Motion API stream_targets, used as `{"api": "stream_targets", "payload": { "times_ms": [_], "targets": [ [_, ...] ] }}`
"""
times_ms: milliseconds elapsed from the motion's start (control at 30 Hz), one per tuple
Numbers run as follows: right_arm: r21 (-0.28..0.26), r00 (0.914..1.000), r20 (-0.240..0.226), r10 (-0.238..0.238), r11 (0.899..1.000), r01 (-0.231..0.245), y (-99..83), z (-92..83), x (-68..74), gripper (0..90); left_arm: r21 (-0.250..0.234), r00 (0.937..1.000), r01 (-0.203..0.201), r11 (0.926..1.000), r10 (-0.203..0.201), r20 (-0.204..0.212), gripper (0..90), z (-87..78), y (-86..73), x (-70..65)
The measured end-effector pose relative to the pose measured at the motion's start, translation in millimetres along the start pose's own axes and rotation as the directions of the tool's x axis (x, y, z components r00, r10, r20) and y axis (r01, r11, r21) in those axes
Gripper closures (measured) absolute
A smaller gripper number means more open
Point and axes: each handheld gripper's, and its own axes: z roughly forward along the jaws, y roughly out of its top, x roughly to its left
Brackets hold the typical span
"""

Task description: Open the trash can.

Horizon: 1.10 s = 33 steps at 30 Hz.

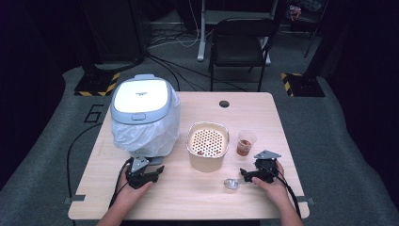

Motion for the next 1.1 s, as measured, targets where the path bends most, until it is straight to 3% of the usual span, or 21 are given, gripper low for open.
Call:
{"api": "stream_targets", "payload": {
  "times_ms": [33, 67, 100, 167, 200, 233, 400, 433, 467, 767, 1100],
  "targets": [
    [0.0, 1.0, 0.002, -0.001, 1.0, 0.001, 0.0, 0.0, -0.1, 0.0, -0.004, 0.9998, 0.021, 0.9998, -0.021, 0.002, 36.1, 1.7, -1.2, -3.6],
    [0.0, 1.0, 0.0, 0.0, 1.0, 0.0, 0.0, 0.0, 0.0, 0.0, 0.006, 0.9996, -0.026, 0.9997, 0.026, -0.014, 36.1, 1.1, -0.5, -1.7],
    [0.0, 1.0, 0.0, 0.0, 1.0, 0.0, 0.0, 0.0, 0.0, 0.0, 0.006, 0.9999, 0.013, 0.9999, -0.013, -0.008, 36.1, 2.6, -1.6, -5.1],
    [0.0, 1.0, 0.0, 0.0, 1.0, 0.0, 0.0, 0.0, 0.0, 0.0, 0.025, 0.9993, -0.035, 0.9991, 0.035, -0.014, 36.1, 2.1, -1.0, -2.7],
    [0.0, 1.0, 0.0, 0.0, 1.0, 0.0, 0.0, 0.0, 0.0, 0.0, 0.023, 1.0, 0.0, 0.9997, 0.0, -0.007, 36.1, 3.6, -1.9, -5.0],
    [0.0, 1.0, 0.0, 0.0, 1.0, 0.0, 0.0, 0.0, 0.0, 0.0, 0.037, 0.9992, -0.04, 0.9985, 0.04, -0.01, 36.1, 3.5, -1.2, -2.7],
    [0.0, 1.0, 0.002, -0.001, 1.0, 0.001, 0.0, 0.0, -0.1, 0.0, 0.086, 0.9968, -0.072, 0.9938, 0.074, -0.028, 36.2, 8.4, -1.9, -9.0],
    [0.0, 1.0, 0.0, 0.001, 1.0, -0.001, 0.0, 0.0, 0.1, 0.0, 0.086, 0.9932, -0.102, 0.991, 0.106, -0.047, 36.3, 8.8, -1.5, -9.3],
    [0.0, 1.0, 0.002, -0.001, 1.0, 0.001, 0.0, 0.1, -0.1, 0.0, 0.092, 0.9954, -0.083, 0.9923, 0.087, -0.04, 36.3, 9.2, -1.9, -11.3],
    [0.0, 1.0, 0.002, -0.002, 1.0, 0.002, 0.0, 0.1, -0.1, 0.0, 0.097, 0.9887, -0.134, 0.9861, 0.14, -0.054, 36.8, 9.8, -2.6, -13.3],
    [0.014, 1.0, -0.009, -0.003, 1.0, 0.003, 1.1, -0.6, 3.8, 0.3, 0.095, 0.9887, -0.134, 0.9865, 0.139, -0.055, 36.6, 9.9, -2.7, -13.3]
  ]
}}
